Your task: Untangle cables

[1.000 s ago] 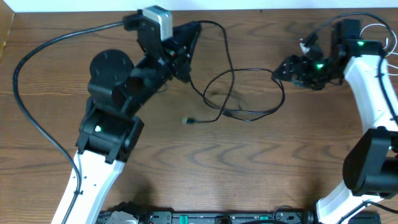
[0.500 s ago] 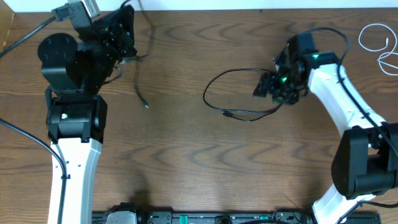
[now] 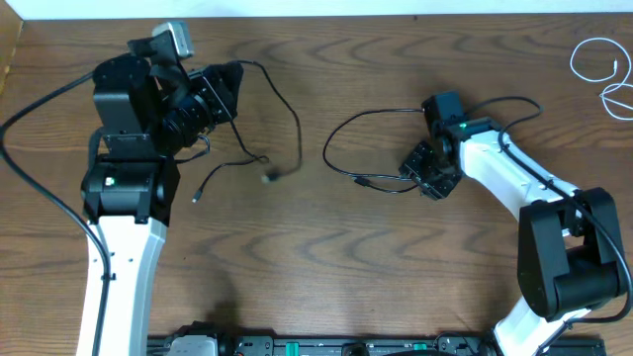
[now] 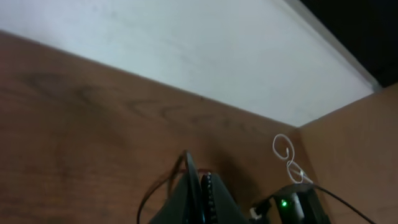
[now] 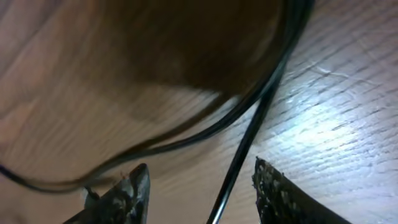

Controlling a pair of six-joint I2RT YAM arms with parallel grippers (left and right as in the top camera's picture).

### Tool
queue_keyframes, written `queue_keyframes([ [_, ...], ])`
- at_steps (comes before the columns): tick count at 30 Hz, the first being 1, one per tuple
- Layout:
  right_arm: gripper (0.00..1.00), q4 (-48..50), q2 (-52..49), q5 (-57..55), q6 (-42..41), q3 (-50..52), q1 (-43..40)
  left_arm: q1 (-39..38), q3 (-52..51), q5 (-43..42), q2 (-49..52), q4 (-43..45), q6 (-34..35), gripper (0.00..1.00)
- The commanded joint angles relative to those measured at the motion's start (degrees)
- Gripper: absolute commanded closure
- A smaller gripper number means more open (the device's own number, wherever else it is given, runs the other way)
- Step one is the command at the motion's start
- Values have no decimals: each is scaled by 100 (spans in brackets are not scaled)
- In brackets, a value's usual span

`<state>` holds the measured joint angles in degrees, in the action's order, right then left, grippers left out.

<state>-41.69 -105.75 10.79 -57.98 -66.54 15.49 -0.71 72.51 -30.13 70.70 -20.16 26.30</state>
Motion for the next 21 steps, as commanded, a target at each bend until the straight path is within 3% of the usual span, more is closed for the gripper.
queue_keyframes([
  [1, 56, 267, -39, -186, -914, 245, 37, -11, 81, -79, 203, -175, -114, 93],
  [4, 61, 407, -39, -212, -1025, 350, 35, -48, 79, -79, 306, -299, -114, 93],
  [21, 70, 492, -170, -1064, -1075, 363, -245, -592, 31, -74, 640, -385, -118, 93],
])
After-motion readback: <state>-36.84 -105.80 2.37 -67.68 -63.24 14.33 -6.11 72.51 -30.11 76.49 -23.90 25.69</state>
